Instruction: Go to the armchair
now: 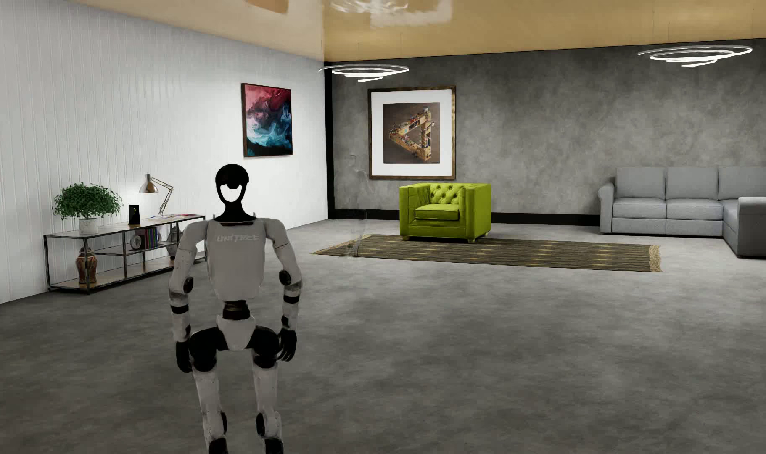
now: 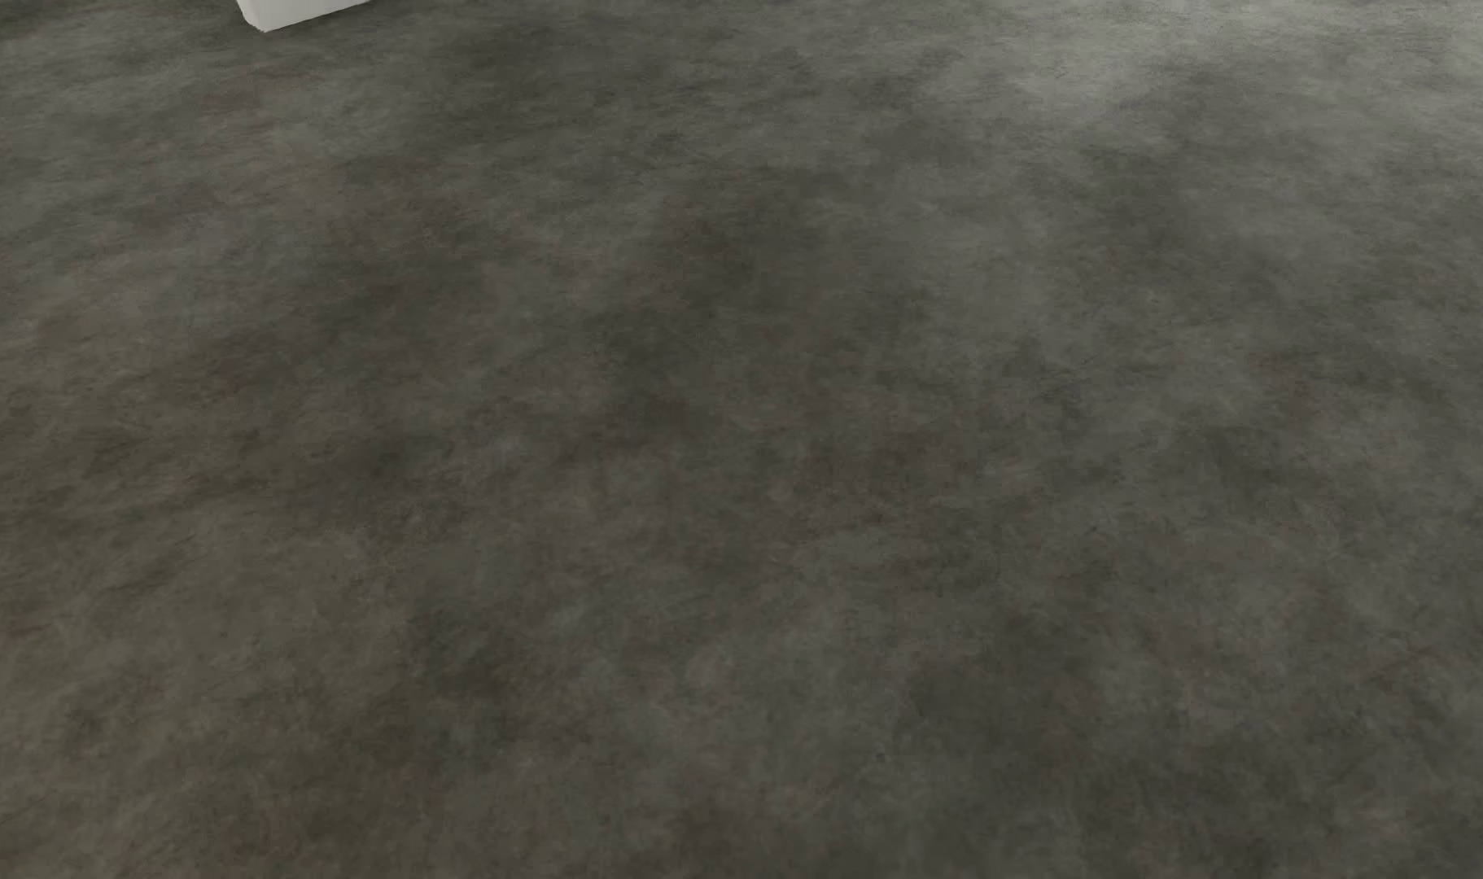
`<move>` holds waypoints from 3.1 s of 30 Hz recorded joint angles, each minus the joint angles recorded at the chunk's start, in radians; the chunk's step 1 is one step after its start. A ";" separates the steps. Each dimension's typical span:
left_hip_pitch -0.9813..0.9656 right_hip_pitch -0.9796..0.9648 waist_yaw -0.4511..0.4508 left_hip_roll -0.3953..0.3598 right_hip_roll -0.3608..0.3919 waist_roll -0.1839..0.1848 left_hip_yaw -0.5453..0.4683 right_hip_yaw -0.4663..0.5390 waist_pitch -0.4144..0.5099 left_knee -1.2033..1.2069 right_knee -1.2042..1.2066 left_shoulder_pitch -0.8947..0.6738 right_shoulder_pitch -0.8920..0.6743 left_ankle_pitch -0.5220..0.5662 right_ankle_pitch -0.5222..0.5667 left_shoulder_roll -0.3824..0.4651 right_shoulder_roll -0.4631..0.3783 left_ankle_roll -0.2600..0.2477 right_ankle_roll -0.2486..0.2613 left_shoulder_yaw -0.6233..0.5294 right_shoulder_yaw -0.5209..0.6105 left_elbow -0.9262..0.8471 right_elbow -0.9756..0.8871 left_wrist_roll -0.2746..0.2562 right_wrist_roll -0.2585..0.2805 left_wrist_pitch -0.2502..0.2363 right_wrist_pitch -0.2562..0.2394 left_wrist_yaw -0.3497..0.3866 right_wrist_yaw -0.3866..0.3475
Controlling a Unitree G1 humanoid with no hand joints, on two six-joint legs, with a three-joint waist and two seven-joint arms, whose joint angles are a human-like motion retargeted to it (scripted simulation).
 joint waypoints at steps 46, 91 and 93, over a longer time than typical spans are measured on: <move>0.141 -0.409 -0.191 0.006 -0.062 -0.004 0.000 0.000 0.093 0.028 0.802 -0.015 0.100 -0.010 -0.216 0.062 -0.037 0.000 0.000 0.015 -0.071 -0.095 -0.033 0.000 0.000 0.000 0.000 0.000 0.000; -0.320 -0.040 0.038 0.072 0.149 -0.177 0.000 0.000 0.066 0.789 0.342 0.124 0.104 0.351 -0.112 0.044 -0.034 0.000 0.000 0.067 -0.089 0.108 -0.149 0.000 0.000 0.000 0.000 0.000 0.000; -0.423 0.118 0.122 0.093 0.095 -0.169 0.000 0.000 0.058 0.361 0.263 0.190 0.058 0.471 -0.057 0.027 -0.042 0.000 0.000 0.066 -0.097 0.101 -0.256 0.000 0.000 0.000 0.000 0.000 0.000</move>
